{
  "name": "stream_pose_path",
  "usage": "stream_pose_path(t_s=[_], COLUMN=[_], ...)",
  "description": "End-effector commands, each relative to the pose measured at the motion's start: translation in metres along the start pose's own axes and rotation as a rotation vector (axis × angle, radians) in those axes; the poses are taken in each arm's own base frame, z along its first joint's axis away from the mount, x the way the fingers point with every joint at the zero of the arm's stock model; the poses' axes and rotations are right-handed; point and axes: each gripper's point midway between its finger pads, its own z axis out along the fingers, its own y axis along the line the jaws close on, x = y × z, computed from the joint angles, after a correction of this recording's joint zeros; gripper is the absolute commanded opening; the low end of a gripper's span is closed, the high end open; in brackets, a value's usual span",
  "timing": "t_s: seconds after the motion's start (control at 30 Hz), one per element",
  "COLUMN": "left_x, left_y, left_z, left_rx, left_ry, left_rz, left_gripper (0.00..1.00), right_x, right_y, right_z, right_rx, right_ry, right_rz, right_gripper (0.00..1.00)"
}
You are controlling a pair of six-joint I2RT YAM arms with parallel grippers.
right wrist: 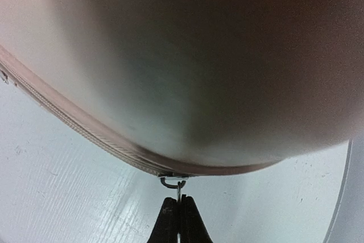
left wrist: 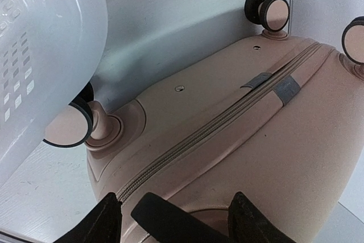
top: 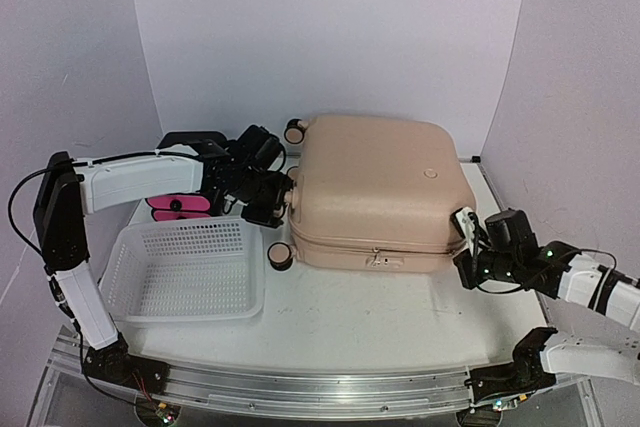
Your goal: Open, take out, and arrange the luggage
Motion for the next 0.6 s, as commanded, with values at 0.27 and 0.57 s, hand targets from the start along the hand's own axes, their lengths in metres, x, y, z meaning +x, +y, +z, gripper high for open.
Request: stream_pose_path(t_s=[0.27, 0.57], left_x=[-0.051, -0.066], left_y=[0.006, 0.008], left_z=[0.004, 0.005], left_rx=[-0.043, -0.066], left_ry=[-0.124, -0.146], left_rz=[0.187, 0.334], left_gripper=[0.03, 0.0], right_x=[-0.031, -0.027], right_y=[-0.033, -0.052], right_z=[-0.007, 0.008], right_rx=[0.018, -0.021], right_ry=[-0.27, -0.234], right_rz=[0.064, -0.007], right_gripper=[0.0, 0.0])
